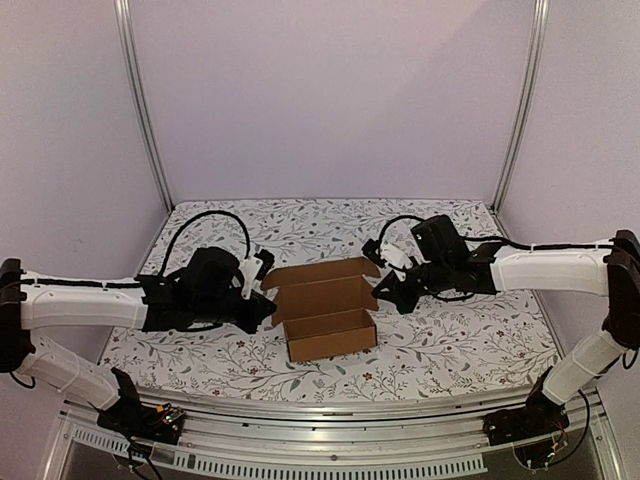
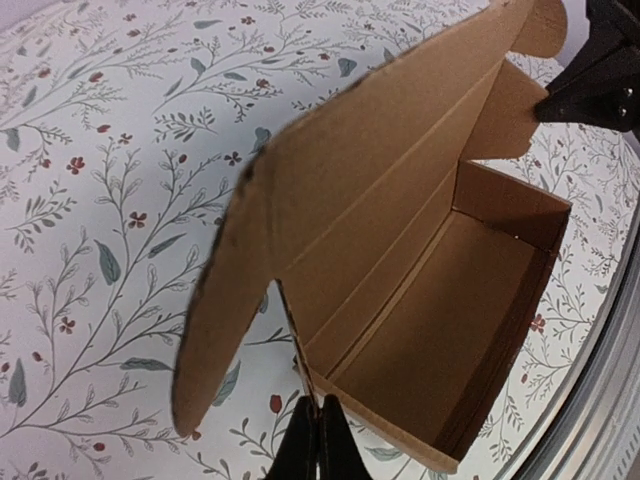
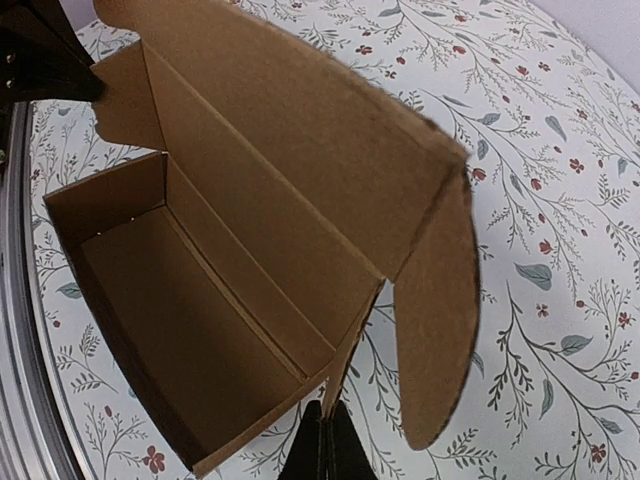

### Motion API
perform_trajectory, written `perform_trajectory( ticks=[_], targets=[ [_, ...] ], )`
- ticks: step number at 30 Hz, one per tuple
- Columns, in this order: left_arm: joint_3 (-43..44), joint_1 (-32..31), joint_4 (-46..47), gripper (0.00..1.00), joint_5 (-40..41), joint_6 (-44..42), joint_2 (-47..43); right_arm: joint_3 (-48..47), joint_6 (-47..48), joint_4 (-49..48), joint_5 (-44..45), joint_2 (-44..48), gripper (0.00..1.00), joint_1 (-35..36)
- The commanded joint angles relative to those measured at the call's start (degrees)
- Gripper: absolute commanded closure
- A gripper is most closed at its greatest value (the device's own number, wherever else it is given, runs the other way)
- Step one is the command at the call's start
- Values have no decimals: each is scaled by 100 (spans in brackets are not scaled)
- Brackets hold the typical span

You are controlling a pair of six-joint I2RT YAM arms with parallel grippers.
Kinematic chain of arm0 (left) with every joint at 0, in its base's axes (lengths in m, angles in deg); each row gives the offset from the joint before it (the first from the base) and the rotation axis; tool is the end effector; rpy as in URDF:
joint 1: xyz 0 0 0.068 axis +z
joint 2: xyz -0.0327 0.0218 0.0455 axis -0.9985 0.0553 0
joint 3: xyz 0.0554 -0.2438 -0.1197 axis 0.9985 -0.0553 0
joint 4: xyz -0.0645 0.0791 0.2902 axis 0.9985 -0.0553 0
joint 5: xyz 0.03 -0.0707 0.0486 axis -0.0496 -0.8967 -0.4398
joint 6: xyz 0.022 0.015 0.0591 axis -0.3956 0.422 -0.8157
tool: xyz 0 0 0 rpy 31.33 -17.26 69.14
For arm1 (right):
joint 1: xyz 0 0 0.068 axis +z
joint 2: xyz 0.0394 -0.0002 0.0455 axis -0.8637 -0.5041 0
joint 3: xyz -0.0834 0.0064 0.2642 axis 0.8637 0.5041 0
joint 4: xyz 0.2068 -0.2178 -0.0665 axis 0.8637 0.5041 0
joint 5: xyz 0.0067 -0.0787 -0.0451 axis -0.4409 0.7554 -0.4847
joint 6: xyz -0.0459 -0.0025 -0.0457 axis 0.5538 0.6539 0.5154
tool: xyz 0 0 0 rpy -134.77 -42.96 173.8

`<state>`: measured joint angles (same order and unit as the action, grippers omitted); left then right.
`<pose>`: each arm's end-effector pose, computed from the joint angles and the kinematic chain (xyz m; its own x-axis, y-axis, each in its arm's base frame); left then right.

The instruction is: Fold the paper box

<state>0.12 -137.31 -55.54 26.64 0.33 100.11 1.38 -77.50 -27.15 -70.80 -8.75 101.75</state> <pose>0.2006 -0.2405 0.1674 -0.6275 0.2503 -0.7373 0.5823 0.7795 -0.2309 0.2705 0.2636 0.1800 -0.3756 -0.5538 -0.7431 -0.8709 0.4850 0.0788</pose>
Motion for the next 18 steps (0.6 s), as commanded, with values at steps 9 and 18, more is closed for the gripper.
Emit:
perform_trajectory(
  ticks=[9, 18],
  targets=[
    [510, -274, -305, 100, 159, 646, 244, 471, -1348, -832, 3321, 284, 100, 1787],
    [671, -418, -633, 100, 373, 526, -62, 332, -933, -898, 4182, 391, 100, 2305]
  ],
)
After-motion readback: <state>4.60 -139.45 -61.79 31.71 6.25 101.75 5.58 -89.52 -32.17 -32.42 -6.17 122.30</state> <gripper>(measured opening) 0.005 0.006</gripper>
